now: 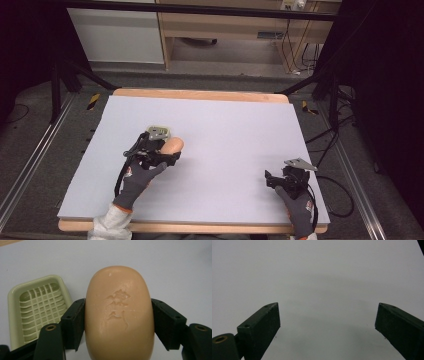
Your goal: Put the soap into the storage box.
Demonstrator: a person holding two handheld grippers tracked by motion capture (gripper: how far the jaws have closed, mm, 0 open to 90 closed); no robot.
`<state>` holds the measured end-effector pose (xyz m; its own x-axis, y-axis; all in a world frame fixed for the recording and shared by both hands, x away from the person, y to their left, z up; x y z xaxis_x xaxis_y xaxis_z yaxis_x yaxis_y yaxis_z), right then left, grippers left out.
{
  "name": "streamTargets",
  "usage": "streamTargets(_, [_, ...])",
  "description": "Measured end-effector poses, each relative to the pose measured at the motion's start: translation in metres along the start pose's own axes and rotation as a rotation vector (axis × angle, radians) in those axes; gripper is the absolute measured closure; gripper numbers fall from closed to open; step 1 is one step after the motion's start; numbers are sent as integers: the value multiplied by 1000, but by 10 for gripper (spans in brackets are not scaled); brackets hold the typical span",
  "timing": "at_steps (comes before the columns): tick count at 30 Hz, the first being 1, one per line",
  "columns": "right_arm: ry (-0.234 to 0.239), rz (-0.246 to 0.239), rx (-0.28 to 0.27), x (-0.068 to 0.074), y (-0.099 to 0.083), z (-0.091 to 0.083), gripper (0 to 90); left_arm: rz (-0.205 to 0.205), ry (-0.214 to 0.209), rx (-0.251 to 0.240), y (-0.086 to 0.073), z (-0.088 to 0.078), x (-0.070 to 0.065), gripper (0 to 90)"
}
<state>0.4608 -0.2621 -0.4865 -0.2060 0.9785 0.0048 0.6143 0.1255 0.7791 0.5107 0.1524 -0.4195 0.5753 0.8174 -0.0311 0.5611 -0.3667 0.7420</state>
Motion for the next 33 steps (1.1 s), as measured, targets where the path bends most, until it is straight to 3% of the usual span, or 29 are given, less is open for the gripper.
streamTargets(19, [1, -3, 2, 1, 0, 1, 62, -42, 44, -20, 6, -5, 26, 317])
streamTargets(33, [0, -6, 12, 3, 0, 3, 62, -79, 81, -3, 5, 4, 46, 317])
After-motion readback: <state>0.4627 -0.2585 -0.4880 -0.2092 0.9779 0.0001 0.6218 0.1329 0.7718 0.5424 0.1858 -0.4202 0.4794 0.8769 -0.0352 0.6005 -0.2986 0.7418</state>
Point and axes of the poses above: each handheld gripper's, and its own axes: z roughly forward along the jaws, y roughly out of its top, x roughly to its left, the point moved 2 cm from there along z, roughly forward along the jaws
